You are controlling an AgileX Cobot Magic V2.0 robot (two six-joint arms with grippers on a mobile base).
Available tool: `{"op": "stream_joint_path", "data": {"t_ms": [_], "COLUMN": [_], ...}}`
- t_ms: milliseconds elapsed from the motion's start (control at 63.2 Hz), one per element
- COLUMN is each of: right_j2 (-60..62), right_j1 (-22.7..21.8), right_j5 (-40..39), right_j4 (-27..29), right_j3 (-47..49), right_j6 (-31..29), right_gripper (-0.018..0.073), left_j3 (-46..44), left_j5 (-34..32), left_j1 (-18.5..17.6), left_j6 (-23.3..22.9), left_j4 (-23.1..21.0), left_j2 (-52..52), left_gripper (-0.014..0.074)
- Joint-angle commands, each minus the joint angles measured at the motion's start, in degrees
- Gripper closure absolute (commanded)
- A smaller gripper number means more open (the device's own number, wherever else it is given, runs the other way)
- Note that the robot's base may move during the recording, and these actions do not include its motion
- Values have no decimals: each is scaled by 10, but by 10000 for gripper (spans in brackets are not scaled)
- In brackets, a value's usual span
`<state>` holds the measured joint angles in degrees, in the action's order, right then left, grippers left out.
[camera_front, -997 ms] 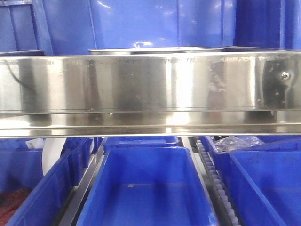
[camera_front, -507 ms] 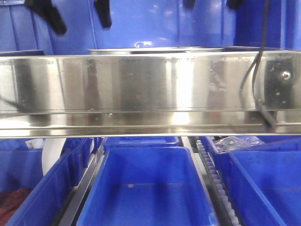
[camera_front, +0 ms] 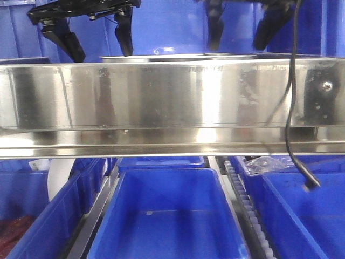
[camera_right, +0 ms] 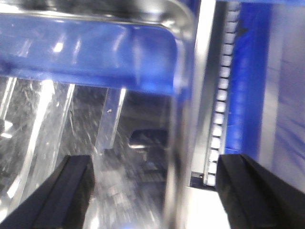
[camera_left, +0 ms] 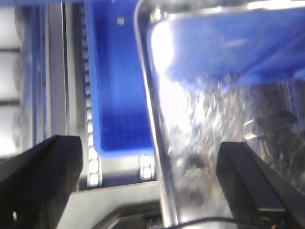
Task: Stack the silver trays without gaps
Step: 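Lower left and right grippers onto opposite rims of the silver tray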
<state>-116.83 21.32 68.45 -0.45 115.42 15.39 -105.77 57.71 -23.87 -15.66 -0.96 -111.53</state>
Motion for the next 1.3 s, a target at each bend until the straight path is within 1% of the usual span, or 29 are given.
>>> {"op": "stream_joint_path", "data": {"t_ms": [0, 475, 697, 918, 950, 997, 1029, 1045, 1156, 1172, 1187, 1235, 1251, 1267, 1282], "right_j2": [20, 13, 13, 13, 13, 13, 13, 13, 13, 13, 13, 13, 13, 13, 13], "right_j1": [-3, -5, -5, -5, -5, -5, -5, -5, -5, -5, -5, -5, -5, -5, -5], "right_j5": [-21, -28, -25, -23, -21, -17, -15, -13, -3, 0, 1, 6, 8, 9, 9], "right_j4": [5, 5, 5, 1, 1, 1, 1, 1, -1, -2, -4, -5, -6, -6, -6], "right_j3": [20, 20, 20, 20, 20, 20, 20, 20, 20, 20, 20, 20, 20, 20, 20], "right_j6": [-14, -14, -14, -14, -14, -14, -14, -14, -14, -14, -14, -14, -14, -14, -14], "right_gripper": [-52, -52, -52, -44, -27, 27, 71, 111, 329, 376, 391, 487, 510, 521, 512], "left_j3": [-21, -21, -21, -30, -31, -32, -32, -32, -32, -32, -32, -32, -32, -32, -32], "left_j5": [-41, -33, 4, 5, 5, 5, 5, 5, 5, 5, 5, 6, 6, 6, 6], "left_j1": [0, 0, 0, 0, 0, 0, 0, 0, 0, 0, 0, 0, 0, 0, 0], "left_j6": [-5, -4, -3, -3, -3, -3, -3, -3, -3, -3, -3, -3, -3, -1, 0], "left_j4": [-4, -10, -10, -12, -12, -12, -12, -12, -12, -12, -12, -12, -12, -10, -8], "left_j2": [29, 12, -4, -5, -5, -5, -5, -5, -5, -5, -5, -5, -5, -5, -5], "left_gripper": [122, 122, 122, 134, 148, 192, 229, 250, 455, 502, 517, 611, 655, 657, 638]}}
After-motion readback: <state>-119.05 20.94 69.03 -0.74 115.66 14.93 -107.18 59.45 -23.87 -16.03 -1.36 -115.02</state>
